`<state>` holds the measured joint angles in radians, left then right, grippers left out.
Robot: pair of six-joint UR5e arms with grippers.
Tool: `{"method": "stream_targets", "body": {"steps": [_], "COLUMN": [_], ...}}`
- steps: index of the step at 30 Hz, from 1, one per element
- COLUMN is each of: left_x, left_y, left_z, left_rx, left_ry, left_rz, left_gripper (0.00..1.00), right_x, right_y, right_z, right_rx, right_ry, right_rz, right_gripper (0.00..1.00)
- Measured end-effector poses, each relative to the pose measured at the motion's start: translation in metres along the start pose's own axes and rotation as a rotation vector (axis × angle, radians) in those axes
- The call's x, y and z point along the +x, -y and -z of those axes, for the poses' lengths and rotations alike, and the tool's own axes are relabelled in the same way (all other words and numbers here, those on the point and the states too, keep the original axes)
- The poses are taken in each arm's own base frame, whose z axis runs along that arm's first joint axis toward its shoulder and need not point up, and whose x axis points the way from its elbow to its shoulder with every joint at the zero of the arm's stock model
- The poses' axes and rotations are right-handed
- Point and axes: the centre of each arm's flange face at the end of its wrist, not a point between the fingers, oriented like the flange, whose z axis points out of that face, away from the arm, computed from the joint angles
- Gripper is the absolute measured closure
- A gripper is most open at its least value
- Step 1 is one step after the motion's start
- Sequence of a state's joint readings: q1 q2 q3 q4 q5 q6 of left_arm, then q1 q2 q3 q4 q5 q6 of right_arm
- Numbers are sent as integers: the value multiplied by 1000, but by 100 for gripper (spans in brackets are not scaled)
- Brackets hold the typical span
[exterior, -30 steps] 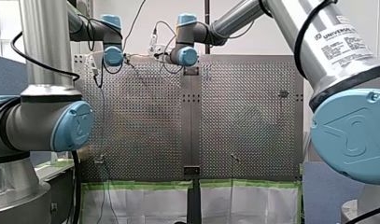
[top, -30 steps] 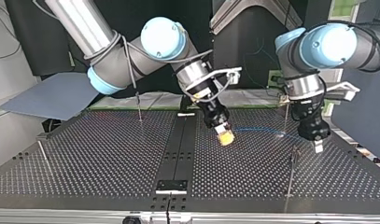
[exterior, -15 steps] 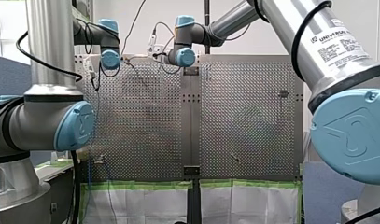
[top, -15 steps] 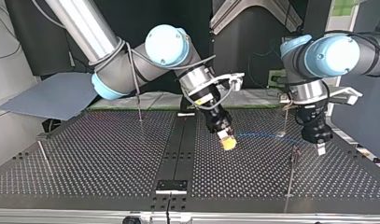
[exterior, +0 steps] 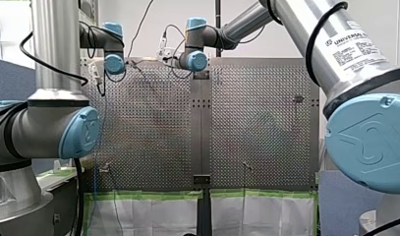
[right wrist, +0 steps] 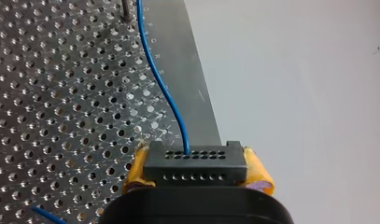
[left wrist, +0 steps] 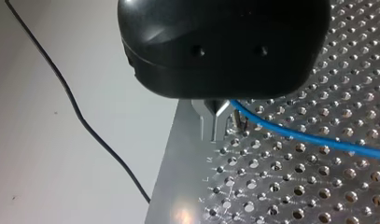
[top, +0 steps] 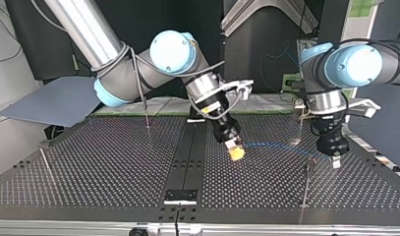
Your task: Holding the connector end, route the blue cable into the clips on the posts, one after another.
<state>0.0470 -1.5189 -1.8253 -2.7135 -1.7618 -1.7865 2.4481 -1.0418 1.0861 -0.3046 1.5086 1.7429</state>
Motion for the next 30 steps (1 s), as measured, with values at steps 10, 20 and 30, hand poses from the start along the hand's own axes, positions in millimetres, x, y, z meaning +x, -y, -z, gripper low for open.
{"method": "stream_targets", "body": {"steps": [10, 20, 30], "left_x": [-2, 9, 22], "left_y": [-4, -6, -10], "left_z": [-12, -22, -40], "left_rx": [27, 73, 100], "left_ry": [32, 20, 24], "left_rz": [42, 83, 135], "left_gripper": [100, 100, 100], "right_x": [2, 5, 4], "right_y": [-4, -19, -27], "right_z": [-1, -3, -4], "right_rx": [-5, -23, -28], "right_ry": [-3, -2, 0], "right_rz": [1, 5, 8], "right_gripper": [100, 100, 100]}}
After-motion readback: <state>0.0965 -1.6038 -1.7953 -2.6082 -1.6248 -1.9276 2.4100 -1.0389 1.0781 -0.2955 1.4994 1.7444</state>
